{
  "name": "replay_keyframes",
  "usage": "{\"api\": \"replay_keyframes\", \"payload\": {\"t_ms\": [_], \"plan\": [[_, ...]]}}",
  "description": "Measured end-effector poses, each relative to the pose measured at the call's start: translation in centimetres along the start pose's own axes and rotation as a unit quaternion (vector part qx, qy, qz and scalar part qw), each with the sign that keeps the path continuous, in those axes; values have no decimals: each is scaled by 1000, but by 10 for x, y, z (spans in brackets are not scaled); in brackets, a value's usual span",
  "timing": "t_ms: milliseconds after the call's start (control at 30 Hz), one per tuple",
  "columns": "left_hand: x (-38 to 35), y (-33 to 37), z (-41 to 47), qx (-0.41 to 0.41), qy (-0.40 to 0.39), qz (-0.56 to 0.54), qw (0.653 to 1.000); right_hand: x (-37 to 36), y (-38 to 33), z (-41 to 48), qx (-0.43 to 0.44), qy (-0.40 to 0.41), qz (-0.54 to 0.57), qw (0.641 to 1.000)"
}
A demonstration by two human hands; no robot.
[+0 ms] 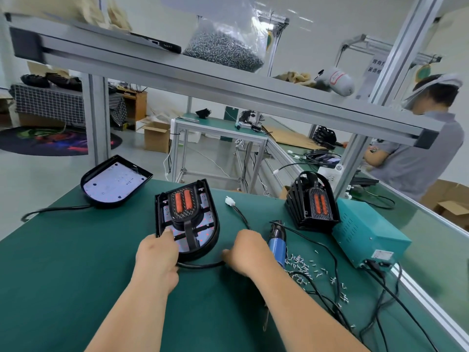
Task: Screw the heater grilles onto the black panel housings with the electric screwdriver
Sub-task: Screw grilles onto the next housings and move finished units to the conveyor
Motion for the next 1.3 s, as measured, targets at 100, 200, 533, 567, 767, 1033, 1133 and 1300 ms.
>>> {"api": "replay_keyframes", "payload": {"t_ms": [100,200,533,567,767,1033,1133,1300], "plan": [[-10,1,-3,-19,-58,-9,998,6,6,8,-42,13,106,993],[-19,8,-9,-78,-119,43,989,-2,11,8,-120,12,363,924],[-32,31,-29,-195,-245,115,943,-4,2,11,-66,-78,663,741],[-31,32,-29,-197,-233,115,945,-3,-1,11,-49,-97,667,737],[-31,17,-24,-127,-245,167,946,6,-13,1,-2,-161,656,738],[-28,11,-13,-113,-192,261,939,1,1,15,-127,-102,774,612],[-27,4,-6,-85,-177,229,954,13,8,24,-118,-7,827,550],[-25,5,-1,-72,-141,140,977,17,1,20,-37,39,623,780]]}}
Point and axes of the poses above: each hand's wrist, its own z-axis towards the middle knuckle, its own x-axis out of the back of the hand, y = z × x, the point moved 8 cm from there along z, towards the middle knuckle, and after that the axes turned 14 degrees about z, right-handed, at the moved point
